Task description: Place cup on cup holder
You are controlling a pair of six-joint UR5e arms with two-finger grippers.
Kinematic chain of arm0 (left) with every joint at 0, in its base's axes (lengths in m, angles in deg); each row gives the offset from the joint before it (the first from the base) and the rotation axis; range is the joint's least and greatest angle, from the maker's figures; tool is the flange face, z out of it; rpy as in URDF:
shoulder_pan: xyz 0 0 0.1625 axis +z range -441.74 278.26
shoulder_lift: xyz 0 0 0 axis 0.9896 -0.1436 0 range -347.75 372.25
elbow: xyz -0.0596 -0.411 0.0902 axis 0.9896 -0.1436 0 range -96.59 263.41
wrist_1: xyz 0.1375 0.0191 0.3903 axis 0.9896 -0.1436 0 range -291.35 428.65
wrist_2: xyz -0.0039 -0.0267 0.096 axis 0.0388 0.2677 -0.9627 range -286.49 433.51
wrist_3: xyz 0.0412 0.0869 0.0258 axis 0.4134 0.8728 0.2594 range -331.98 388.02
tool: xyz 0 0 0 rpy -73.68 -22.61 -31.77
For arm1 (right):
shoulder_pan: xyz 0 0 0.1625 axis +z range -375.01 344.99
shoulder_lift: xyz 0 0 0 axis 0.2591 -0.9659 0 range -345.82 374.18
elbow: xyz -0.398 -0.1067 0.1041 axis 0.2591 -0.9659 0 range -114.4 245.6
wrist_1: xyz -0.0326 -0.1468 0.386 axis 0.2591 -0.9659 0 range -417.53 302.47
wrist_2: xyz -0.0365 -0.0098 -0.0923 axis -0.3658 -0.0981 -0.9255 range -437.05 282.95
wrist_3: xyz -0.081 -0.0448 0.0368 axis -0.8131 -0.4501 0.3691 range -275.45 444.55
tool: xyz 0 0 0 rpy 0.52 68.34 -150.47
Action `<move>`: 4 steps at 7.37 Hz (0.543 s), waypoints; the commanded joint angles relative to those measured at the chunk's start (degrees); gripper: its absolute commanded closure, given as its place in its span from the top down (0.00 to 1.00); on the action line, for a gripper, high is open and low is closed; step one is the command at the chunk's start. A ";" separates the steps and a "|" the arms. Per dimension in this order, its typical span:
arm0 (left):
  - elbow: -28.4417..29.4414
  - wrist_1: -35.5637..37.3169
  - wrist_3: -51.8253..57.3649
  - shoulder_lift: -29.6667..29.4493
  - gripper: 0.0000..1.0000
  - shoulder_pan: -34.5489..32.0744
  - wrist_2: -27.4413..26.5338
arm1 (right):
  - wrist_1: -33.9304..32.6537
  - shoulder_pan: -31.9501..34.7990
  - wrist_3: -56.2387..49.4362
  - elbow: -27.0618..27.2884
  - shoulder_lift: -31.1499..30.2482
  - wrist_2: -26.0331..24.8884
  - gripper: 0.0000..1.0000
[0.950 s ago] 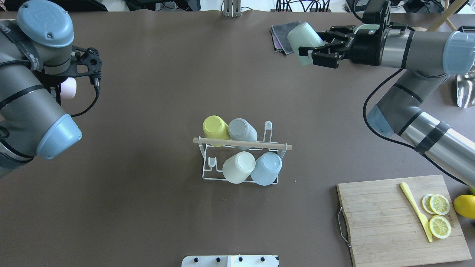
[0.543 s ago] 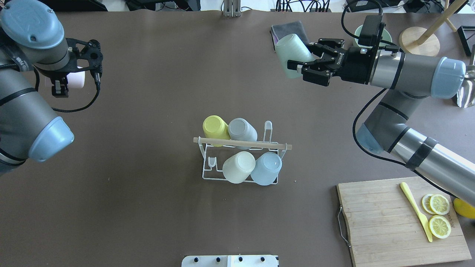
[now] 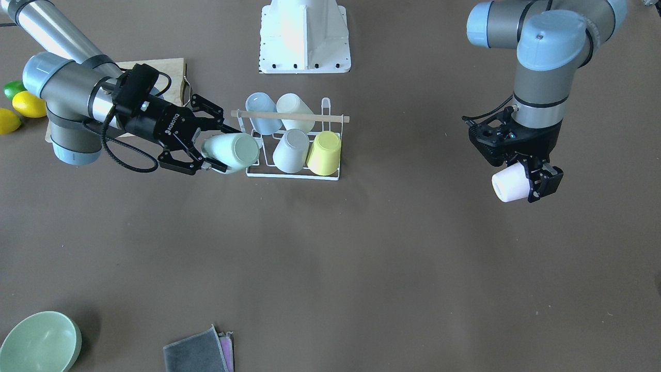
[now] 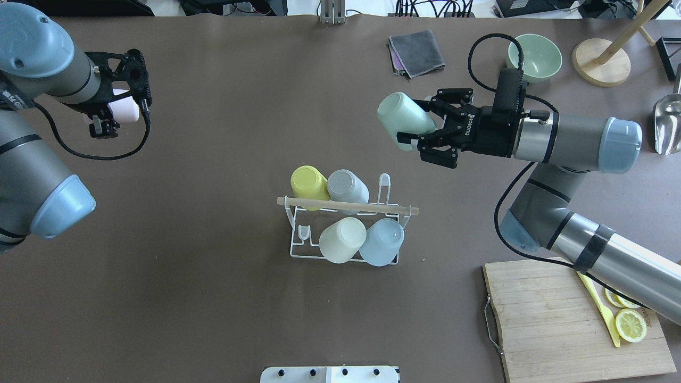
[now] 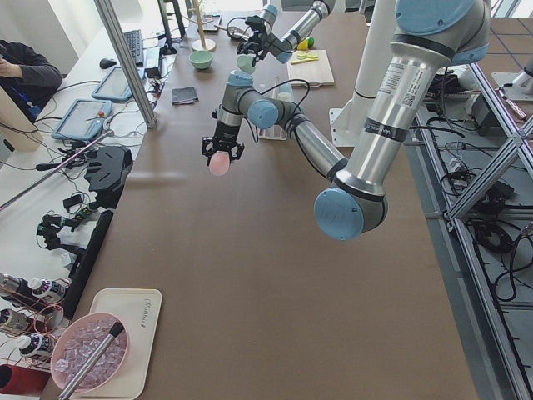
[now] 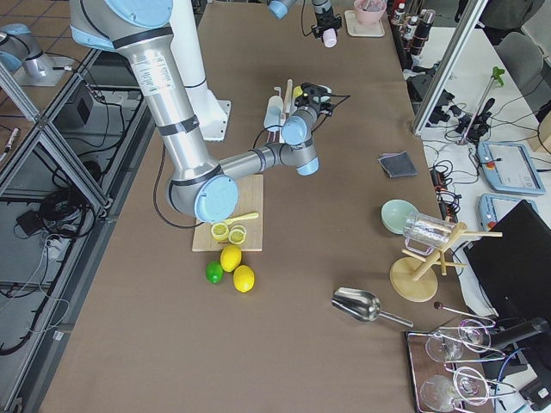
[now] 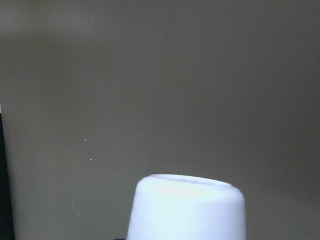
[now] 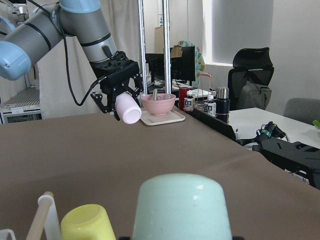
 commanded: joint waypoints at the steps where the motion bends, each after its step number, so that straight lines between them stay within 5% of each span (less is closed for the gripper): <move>1: -0.02 -8.52 -2.36 2.82 0.08 -0.28 0.93 | 0.07 -3.48 -1.14 1.07 0.24 -2.39 0.10; 4: -0.19 -19.08 -4.66 6.16 0.04 -0.28 2.33 | -0.02 -5.94 -1.76 2.22 -0.81 -3.91 0.12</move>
